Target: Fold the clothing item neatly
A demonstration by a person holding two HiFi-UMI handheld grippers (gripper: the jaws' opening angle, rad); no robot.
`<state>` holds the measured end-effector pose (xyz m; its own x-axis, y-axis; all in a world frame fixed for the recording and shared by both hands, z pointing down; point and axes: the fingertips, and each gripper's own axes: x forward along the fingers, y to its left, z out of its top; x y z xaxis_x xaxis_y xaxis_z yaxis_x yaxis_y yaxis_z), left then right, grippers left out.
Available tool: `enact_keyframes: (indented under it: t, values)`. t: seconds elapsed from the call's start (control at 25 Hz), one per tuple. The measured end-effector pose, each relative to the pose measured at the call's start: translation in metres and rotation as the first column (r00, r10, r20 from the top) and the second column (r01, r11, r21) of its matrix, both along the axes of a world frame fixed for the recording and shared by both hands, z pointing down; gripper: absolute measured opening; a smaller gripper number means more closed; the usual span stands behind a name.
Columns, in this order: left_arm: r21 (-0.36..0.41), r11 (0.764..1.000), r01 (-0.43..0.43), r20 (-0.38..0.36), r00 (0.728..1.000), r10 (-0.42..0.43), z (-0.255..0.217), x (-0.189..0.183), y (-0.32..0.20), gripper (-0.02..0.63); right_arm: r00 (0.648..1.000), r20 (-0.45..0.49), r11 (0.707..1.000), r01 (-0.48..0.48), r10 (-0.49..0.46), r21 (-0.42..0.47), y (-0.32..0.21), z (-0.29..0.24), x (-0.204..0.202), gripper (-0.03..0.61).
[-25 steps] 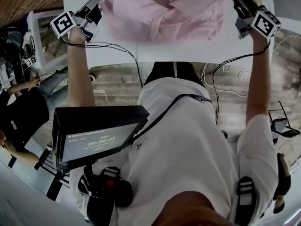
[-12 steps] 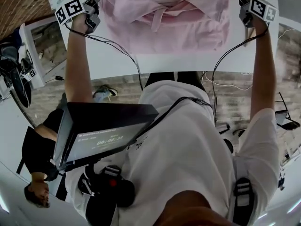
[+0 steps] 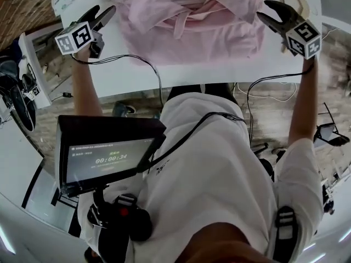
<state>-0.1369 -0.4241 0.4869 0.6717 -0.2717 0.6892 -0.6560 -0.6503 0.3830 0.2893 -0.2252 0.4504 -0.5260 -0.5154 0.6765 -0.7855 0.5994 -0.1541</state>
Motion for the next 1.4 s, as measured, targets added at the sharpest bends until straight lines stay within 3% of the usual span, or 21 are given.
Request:
enact_keyframes:
  t: [0.16,0.32,0.48,0.6,0.68,0.72,0.76,1.0,1.08,1.16,1.28,1.4]
  values:
    - [0.088,0.990,0.106,-0.070,0.992,-0.100,-0.033,-0.016,0.017,0.344,0.953,-0.265,0.989,0.141,-0.146,-0.038,0.043,0.036,-0.015,0.219]
    - [0.122,0.990,0.077,-0.066,0.995,-0.069,-0.042,-0.005,0.055,0.344,0.859,-0.426,0.952,0.307,-0.283,-0.012,0.040,0.052,-0.042,0.219]
    - [0.150,0.987,-0.060,-0.064,0.995,0.071,-0.045,0.045,0.099,0.344,0.830,-0.432,0.931,0.360,-0.352,-0.067,0.038,0.070,-0.053,0.218]
    - [0.200,0.957,-0.210,-0.014,0.976,0.217,-0.042,0.075,0.125,0.344,0.791,-0.482,0.915,0.397,-0.378,-0.067,0.033,0.074,-0.057,0.215]
    - [0.213,0.931,-0.297,0.035,0.954,0.297,-0.034,0.078,0.138,0.344,0.771,-0.512,0.908,0.417,-0.379,-0.043,0.024,0.077,-0.063,0.134]
    - [0.206,0.922,-0.327,0.054,0.945,0.323,-0.028,0.075,0.143,0.344,0.763,-0.528,0.905,0.424,-0.374,-0.029,0.020,0.078,-0.066,0.040]
    - [0.193,0.917,-0.349,0.068,0.937,0.343,-0.023,0.071,0.147,0.344,0.752,-0.542,0.902,0.432,-0.375,-0.024,0.017,0.078,-0.068,0.021]
    - [0.167,0.859,-0.485,0.159,0.873,0.462,-0.012,0.063,0.162,0.344,0.740,-0.474,0.861,0.501,-0.477,-0.086,-0.005,0.041,-0.082,0.021]
    - [0.163,0.850,-0.500,0.170,0.863,0.475,-0.010,0.067,0.167,0.344,0.741,-0.445,0.850,0.517,-0.503,-0.101,-0.020,0.031,-0.081,0.021]
    - [0.147,0.841,-0.521,0.172,0.851,0.497,-0.008,0.073,0.175,0.344,0.711,-0.431,0.823,0.544,-0.556,-0.166,-0.026,0.030,-0.077,0.021]
    - [0.104,0.789,-0.606,0.138,0.794,0.592,-0.010,0.092,0.208,0.344,0.669,-0.356,0.758,0.580,-0.652,-0.298,-0.007,0.034,-0.074,0.023]
    - [0.099,0.686,-0.720,0.136,0.693,0.708,-0.004,0.121,0.257,0.344,0.698,-0.278,0.747,0.571,-0.660,-0.342,0.010,0.030,-0.069,0.023]
